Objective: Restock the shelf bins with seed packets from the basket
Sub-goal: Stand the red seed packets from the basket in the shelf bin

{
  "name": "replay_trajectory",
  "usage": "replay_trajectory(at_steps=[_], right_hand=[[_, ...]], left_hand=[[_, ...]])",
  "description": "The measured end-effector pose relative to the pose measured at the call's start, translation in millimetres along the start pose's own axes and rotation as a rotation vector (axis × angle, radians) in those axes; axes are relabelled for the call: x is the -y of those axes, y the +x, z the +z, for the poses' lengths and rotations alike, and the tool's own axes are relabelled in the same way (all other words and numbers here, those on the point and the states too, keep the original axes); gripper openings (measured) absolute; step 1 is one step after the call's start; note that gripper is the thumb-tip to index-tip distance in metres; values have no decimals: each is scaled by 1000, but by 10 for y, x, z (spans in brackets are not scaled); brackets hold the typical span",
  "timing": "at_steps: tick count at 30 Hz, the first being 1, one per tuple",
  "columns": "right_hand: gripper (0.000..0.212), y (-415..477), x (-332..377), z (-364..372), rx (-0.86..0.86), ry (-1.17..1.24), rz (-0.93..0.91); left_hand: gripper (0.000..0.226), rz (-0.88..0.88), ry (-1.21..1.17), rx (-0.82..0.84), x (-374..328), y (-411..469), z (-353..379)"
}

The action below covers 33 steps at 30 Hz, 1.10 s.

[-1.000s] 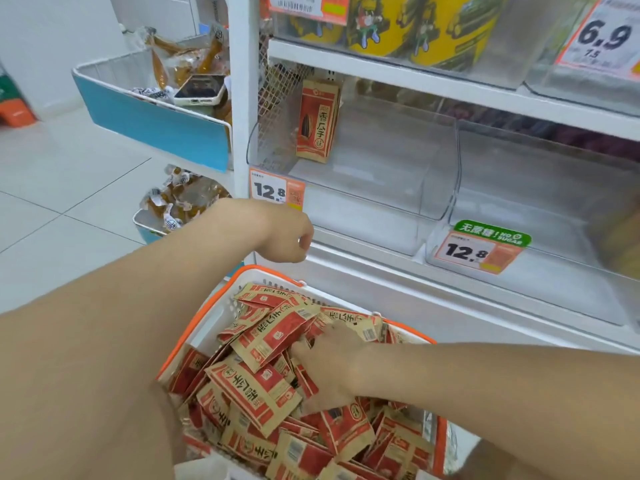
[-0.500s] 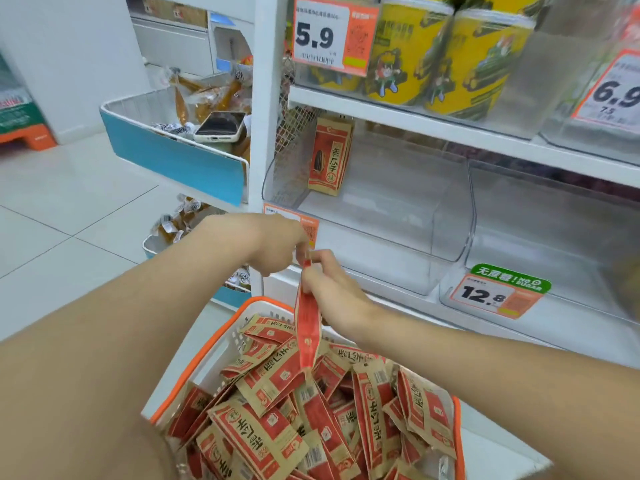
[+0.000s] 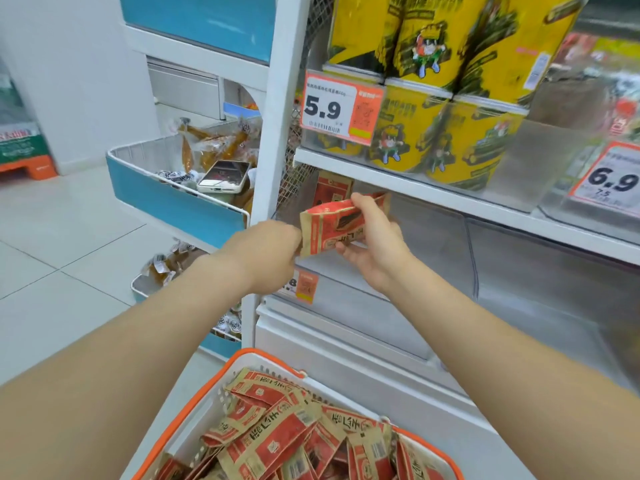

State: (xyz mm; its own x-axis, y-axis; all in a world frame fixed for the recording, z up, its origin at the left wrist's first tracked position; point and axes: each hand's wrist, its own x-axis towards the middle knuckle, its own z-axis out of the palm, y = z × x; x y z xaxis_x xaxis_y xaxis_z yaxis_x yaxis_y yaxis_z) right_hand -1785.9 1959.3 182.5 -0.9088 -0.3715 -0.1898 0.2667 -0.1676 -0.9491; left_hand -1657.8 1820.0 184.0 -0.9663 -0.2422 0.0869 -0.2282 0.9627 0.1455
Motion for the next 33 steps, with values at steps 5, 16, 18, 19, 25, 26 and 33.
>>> replay_trajectory(at_steps=[5,16,18,19,25,26,33], right_hand=[[43,409,-210,20,-172,-205,-58],[39,837,-149,9,195,-472,-390],[41,817,-133,-35,204,-306,-313],[41,823,-140,-68,199,-248,-277],[36,725,-138,-261,482,-399,2],[33,715,-136,-280,515,-425,17],[44,708,-145,-285,434,-422,13]], left_hand=[[12,28,22,-41,45,108,67],[12,-102,-357,-88,34,509,261],[17,-162,-512,-81,10,558,247],[19,-191,-594,-80,1,575,245],[15,-387,-1000,-199,-55,650,308],[16,-396,-1025,-218,-64,659,314],[21,-384,-882,-438,-186,660,389]])
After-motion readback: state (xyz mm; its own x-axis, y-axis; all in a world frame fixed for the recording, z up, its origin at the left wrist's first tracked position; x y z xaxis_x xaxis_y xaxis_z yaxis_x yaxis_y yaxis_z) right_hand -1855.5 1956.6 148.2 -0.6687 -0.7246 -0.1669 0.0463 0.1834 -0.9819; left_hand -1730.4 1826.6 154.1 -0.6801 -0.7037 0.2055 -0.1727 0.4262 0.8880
